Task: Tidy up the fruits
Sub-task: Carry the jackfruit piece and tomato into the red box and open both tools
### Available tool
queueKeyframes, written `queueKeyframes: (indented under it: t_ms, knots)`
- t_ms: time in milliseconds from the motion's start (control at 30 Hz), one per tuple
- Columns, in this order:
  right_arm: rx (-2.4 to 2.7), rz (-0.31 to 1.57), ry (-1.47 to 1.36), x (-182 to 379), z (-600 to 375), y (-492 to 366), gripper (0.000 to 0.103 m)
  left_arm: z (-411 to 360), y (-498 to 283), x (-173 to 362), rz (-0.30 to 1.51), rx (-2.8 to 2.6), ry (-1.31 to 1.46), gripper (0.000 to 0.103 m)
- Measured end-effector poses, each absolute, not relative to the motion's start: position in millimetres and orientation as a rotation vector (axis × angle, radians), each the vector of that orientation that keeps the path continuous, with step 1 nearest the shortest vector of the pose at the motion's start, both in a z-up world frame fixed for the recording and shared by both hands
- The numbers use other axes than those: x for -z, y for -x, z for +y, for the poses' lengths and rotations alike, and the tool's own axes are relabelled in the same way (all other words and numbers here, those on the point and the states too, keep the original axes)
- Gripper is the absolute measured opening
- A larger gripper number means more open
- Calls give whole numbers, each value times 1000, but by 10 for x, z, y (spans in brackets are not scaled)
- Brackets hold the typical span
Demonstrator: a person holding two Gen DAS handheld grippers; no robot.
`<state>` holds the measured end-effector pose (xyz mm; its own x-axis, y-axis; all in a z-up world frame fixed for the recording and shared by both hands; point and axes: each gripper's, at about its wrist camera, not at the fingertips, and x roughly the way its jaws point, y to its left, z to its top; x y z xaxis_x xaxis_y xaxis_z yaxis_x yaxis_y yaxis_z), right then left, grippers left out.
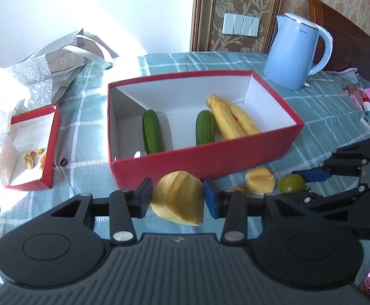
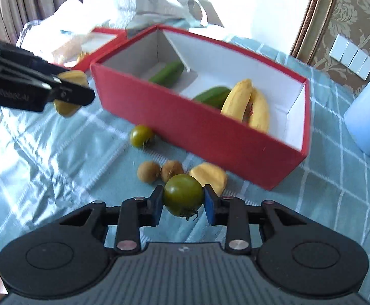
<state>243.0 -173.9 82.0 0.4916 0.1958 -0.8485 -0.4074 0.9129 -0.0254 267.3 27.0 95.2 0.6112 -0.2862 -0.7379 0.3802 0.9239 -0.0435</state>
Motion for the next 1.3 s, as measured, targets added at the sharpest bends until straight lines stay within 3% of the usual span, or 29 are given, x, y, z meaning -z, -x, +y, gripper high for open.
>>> queueKeyframes:
  t_ms: [233, 500, 667, 833, 867, 967, 1000, 1300]
  knots:
    - [-326, 889, 176, -1345, -1982, -2749, 32, 56, -3449, -1152, 802, 448, -102, 40]
    - [-293, 878, 155, -1443, -2141, -2739, 32, -310, -4618, -508, 1060, 453, -80, 40]
    - [-286, 889, 147, -1427, -2186, -2666, 32, -433, -4815, -99, 1184, 442, -139, 40]
    - [-277, 885, 138, -1416, -2191, -2735, 32, -435, -4763, -82, 1138, 454, -157, 41]
    - [-279, 881, 139, -1420, -2183, -2761, 32, -439, -4725, -121, 1105, 452, -177, 49]
    - [-279, 859, 144, -1421, -2158, -2903, 32, -425, -4581, -329, 988, 400, -208, 97]
    - [-277, 860, 136, -1404, -2158, -2994, 32, -401, -4515, -427, 933, 377, -214, 101]
    - [-258, 944, 124, -834, -2097, -3785, 32, 70, -3764, -1077, 694, 210, -200, 102]
